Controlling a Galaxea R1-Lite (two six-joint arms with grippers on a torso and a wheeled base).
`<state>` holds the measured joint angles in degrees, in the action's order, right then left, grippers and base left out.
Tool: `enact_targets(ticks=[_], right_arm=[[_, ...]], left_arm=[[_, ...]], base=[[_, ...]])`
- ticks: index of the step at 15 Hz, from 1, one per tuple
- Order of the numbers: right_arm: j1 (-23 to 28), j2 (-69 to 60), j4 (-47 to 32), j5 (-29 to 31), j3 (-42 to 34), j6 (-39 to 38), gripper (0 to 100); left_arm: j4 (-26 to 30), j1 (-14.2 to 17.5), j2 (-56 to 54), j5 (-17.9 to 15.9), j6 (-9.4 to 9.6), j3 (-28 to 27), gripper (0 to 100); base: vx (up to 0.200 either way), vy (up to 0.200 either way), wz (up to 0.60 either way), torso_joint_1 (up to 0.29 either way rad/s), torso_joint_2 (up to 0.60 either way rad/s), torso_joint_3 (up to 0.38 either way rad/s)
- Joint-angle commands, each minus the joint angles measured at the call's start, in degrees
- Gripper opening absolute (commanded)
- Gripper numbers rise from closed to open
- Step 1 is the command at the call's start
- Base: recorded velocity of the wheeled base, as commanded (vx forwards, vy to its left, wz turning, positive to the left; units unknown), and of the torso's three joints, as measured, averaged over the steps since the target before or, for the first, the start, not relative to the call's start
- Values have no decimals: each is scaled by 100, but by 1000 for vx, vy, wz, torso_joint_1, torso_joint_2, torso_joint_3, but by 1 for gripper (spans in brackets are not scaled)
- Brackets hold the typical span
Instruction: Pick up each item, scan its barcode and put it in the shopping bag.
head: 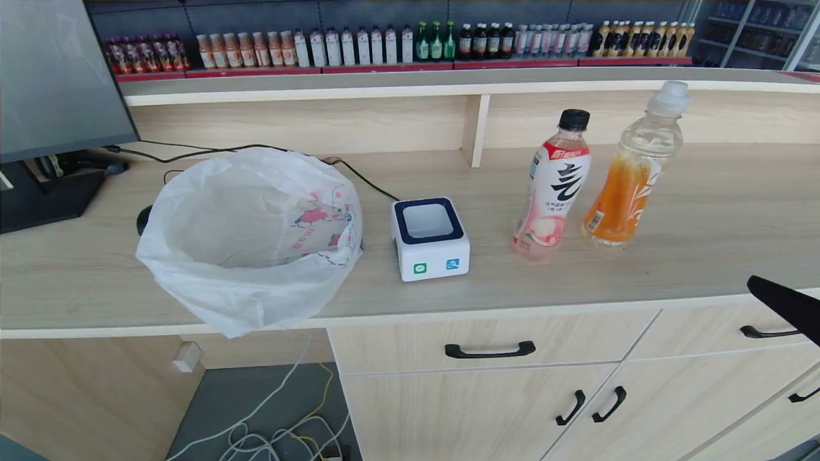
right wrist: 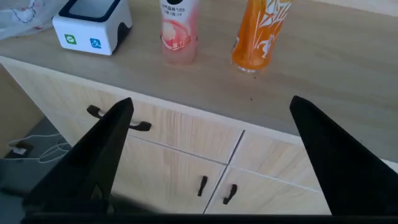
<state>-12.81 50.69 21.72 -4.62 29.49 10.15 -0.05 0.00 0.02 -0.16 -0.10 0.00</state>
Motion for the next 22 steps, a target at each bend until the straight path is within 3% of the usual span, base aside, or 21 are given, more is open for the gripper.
enact_targets(ticks=[1,2,3,6,9,11,18,22], right_arm=[[-433,1681,1748,216,206,153,100],[-600,1910,2152,401,294,127,100],[-1145,2296,2732,752,470,22,100],[-1681,2516,2802,1086,576,-14,100],[-1672,2604,2837,1112,716,-66,100],[-1795,2630,3013,1763,558,-101,100],[-1936,2920,3031,1833,602,-462,100],[-1856,3325,3453,2079,769,-462,100]], left_arm=[[-4,0,-2,-2,1,0,100],[-4,0,-2,-2,1,0,100],[-4,0,-2,-2,1,0,100],[-4,0,-2,-2,1,0,100],[-4,0,-2,-2,1,0,100],[-4,0,-2,-2,1,0,100],[5,0,-2,-2,1,0,100],[-4,0,-2,-2,-8,0,100]], base=[[0,0,0,0,0,0],[0,0,0,0,0,0],[0,0,0,0,0,0],[0,0,0,0,0,0],[0,0,0,0,0,0],[0,0,0,0,0,0],[0,0,0,0,0,0],[0,0,0,0,0,0]])
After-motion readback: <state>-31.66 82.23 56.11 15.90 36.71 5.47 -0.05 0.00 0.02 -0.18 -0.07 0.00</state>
